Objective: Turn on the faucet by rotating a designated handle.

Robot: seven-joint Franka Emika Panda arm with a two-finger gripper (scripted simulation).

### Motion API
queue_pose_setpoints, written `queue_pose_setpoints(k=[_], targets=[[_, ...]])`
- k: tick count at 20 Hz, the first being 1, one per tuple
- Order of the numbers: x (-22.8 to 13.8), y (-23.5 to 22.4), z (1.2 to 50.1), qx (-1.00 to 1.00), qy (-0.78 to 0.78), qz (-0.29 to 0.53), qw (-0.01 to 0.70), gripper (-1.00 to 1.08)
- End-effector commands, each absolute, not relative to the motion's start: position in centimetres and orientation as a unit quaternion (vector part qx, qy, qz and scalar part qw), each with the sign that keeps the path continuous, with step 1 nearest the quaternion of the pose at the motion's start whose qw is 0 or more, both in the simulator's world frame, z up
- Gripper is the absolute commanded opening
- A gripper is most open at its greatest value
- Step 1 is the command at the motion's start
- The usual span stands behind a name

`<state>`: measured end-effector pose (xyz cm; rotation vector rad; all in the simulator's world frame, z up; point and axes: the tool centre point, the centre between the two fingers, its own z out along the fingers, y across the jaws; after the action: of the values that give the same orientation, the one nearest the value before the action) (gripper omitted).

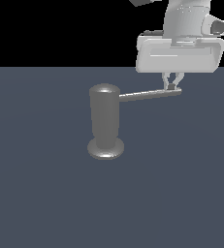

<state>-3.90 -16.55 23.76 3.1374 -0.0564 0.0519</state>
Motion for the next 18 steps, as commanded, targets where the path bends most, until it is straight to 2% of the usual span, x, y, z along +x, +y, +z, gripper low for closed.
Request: queue_pose_setpoints(k=[1,18], targets=[[-2.8,-16.1,23.4,1.0,-0.014,0.015,0.001,-1.0],[2.3,-16.3,22.8,1.0,-0.022,0.008,0.001,-1.0]])
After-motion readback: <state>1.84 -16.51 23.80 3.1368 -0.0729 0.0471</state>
